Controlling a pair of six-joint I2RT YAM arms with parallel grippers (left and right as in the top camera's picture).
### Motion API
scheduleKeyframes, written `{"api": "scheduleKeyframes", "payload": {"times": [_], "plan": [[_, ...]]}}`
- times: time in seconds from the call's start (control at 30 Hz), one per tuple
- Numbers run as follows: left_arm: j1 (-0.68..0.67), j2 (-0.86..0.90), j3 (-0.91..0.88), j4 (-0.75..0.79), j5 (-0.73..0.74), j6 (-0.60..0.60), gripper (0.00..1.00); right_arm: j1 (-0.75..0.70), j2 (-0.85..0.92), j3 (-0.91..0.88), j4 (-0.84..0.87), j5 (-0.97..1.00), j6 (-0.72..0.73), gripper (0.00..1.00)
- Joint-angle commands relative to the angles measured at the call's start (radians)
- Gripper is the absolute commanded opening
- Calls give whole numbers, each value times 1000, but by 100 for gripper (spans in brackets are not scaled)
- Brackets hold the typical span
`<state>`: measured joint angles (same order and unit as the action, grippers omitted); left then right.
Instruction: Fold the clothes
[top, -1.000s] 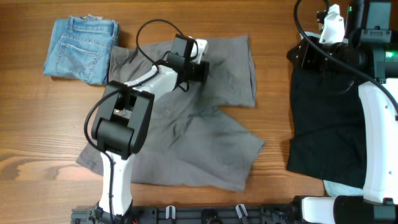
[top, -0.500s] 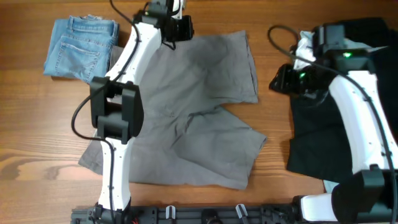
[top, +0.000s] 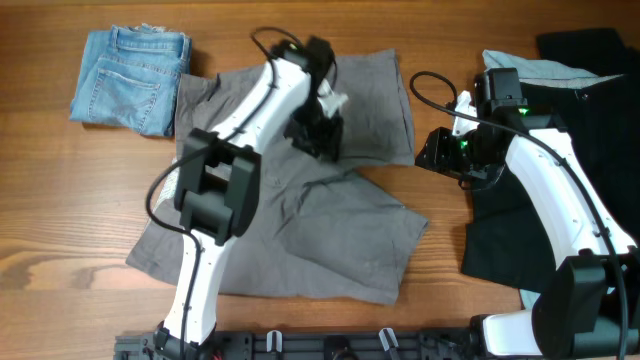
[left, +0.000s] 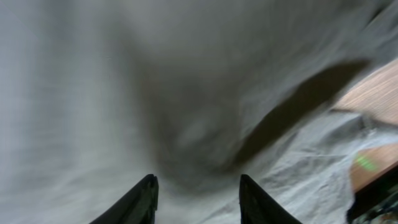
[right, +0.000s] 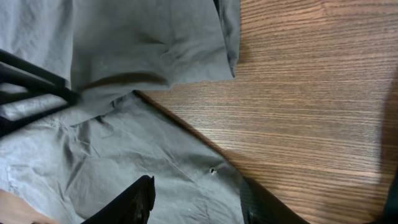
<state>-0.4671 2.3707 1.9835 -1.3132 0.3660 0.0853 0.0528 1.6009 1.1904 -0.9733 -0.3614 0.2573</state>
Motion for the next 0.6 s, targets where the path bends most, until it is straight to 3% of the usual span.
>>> {"api": "scheduleKeyframes", "payload": {"times": [0.0,0.03,0.07,0.1,0.2,0.27,0.4,0.53,0.57], "plan": [[-12,-29,-143,95,12,19,39,2,0,0,-4,9,12,49],[-14,-29,-196,162,12,-2,29,2,0,0,-3,14,13,49],[-13,-29,-233,232,6,-33,10,2,0,0,-2,20,13,49],[-12,-28,-277,324,-16,-94,4,2,0,0,0,26,13,49],[3,-12,-338,605,-147,-251,4,2,0,0,14,26,14,49],[33,9,-337,782,-162,-290,4,2,0,0,28,26,17,49],[104,14,-291,979,-160,-363,4,2,0,0,42,26,34,49],[168,14,-133,953,-150,-351,13,2,0,0,42,31,36,50],[188,14,-38,869,-137,-315,17,2,0,0,33,103,88,57]]}}
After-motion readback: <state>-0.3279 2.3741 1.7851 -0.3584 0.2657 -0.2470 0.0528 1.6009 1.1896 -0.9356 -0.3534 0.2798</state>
